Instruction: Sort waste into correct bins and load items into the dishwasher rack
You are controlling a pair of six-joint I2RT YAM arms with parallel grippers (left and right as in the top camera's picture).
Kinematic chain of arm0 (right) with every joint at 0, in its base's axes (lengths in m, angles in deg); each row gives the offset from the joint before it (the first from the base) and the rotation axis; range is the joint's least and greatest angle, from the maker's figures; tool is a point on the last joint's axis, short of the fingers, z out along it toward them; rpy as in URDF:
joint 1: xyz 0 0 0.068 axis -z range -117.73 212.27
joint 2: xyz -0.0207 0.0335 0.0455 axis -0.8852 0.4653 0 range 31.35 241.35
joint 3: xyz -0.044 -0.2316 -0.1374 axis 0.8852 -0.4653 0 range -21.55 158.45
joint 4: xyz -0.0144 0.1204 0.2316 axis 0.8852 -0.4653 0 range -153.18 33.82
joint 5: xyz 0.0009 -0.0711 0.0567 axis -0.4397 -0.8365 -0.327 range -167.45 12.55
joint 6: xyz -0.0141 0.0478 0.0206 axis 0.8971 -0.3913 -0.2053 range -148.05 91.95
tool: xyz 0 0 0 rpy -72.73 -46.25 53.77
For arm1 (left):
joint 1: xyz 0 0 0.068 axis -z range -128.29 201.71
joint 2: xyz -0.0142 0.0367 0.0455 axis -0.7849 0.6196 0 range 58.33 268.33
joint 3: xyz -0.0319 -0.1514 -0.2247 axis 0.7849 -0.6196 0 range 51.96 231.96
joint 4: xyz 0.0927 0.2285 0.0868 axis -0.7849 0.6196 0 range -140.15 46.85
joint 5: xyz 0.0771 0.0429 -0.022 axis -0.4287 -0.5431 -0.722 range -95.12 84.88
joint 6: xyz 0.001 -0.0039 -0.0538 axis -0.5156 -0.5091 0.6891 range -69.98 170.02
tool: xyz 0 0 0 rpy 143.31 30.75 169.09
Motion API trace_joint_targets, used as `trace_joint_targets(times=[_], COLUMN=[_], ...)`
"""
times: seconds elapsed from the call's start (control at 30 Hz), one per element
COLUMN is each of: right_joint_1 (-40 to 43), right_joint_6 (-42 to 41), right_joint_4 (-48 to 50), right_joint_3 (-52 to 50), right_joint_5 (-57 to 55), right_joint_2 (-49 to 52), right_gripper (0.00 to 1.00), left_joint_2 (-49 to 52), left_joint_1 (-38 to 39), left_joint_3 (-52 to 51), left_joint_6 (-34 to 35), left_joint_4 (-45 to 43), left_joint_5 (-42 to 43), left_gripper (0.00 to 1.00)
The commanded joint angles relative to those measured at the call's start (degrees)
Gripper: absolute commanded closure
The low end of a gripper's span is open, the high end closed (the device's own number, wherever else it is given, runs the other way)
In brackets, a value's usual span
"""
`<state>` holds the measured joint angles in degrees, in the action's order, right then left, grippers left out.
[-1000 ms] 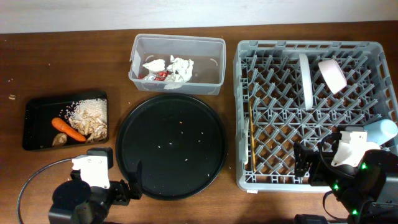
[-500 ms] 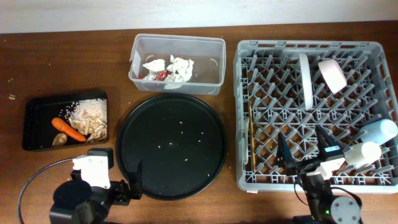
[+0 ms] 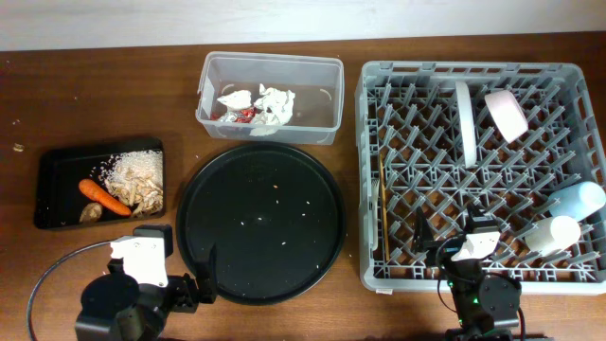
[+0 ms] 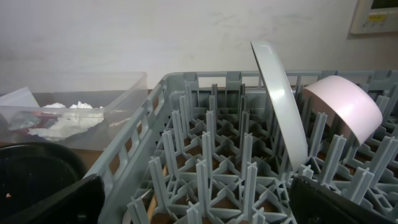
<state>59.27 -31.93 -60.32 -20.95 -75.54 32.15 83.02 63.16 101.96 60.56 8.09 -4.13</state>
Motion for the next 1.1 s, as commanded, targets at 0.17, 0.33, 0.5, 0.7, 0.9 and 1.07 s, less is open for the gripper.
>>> trace_joint_targets(times=[0.17, 0.33, 0.5, 0.7, 0.9, 1.07], right_joint_1=[-0.3, -0.3, -0.3, -0.3, -0.3, -0.3], right_joint_6=[0.5, 0.5, 0.5, 0.5, 0.5, 0.5], right_joint_4=[-0.4, -0.4, -0.4, -0.4, -0.4, -0.4], right_joint_3=[-0.3, -0.3, -0.3, -0.3, -0.3, -0.3], right_joint_5=[-0.7, -0.7, -0.7, -0.7, -0.7, -0.7], right_joint_2=[-0.6, -0.6, -0.6, -0.6, -0.6, -0.6], right_gripper=[0.02, 0.02, 0.02, 0.02, 0.01, 0.02], left_joint_2=[-0.2, -0.2, -4.5, -21.7, -24.4, -24.4], left_joint_1=[-0.1, -0.1, -0.1, -0.2, -1.1, -1.1], left_joint_3=[-0.2, -0.2, -8.2, -36.2, -49.5, -49.5], left_joint_6=[0.5, 0.1, -0.1, -0.1, -7.0, -7.0], left_joint_4=[-0.1, 0.2, -3.6, -33.9, -54.4, -54.3], left_joint_5=[-0.6, -1.3, -9.8, -11.5, -10.6, -10.2], left_gripper=[0.01, 0.01, 0.01, 0.01, 0.01, 0.01])
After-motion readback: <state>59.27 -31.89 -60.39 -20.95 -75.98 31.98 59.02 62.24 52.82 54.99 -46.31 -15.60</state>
